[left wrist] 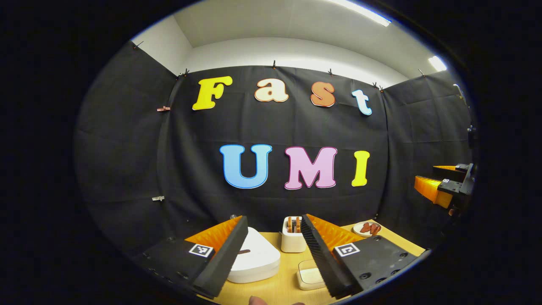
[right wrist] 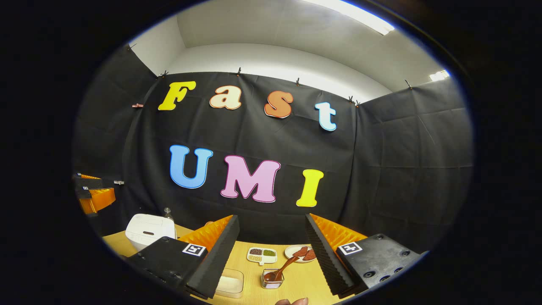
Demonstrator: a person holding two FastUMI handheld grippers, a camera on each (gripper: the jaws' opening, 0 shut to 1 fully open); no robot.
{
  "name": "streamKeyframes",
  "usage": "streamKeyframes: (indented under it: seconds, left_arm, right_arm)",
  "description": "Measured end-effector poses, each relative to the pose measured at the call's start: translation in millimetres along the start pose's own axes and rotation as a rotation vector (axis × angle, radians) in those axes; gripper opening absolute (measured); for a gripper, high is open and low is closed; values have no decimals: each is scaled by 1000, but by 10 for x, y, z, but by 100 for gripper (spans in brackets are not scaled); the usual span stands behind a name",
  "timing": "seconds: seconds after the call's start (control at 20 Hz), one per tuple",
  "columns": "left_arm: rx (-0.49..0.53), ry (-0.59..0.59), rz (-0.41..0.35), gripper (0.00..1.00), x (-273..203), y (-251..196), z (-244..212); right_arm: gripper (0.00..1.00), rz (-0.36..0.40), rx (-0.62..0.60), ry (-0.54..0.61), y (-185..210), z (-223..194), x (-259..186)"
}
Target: Close the left gripper, press the button to open the rice cooker; take a wooden spoon from the chopstick holder with the right hand, scoop a spoonful of rice and pour it into the rice cooker, then put the wooden spoon back into the chopstick holder.
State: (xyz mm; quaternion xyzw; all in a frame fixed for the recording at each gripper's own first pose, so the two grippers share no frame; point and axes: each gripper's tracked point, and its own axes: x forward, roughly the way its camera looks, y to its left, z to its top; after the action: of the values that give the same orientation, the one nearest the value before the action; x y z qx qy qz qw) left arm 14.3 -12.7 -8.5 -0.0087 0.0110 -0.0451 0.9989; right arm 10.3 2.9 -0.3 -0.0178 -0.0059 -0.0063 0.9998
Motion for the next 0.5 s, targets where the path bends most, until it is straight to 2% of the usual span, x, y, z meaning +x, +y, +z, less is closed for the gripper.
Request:
streamKeyframes:
  seconds: [0.05, 0.2, 0.3, 0.5]
  left_arm:
    - [2, 13, -15, 88, 23, -14, -29]
    - [59, 75, -50, 39, 55, 12, -159]
    - [61, 109, -131, 8, 78, -54, -216]
    - [60, 241, -320, 7, 348, 76, -507]
  right_arm:
    - [97, -1, -7, -2, 2, 1, 2]
    - [97, -1, -19, -7, 37, 14, 13]
    - [97, -2, -21, -3, 59, 3, 7]
    - [97, -23, -43, -11, 22, 36, -36]
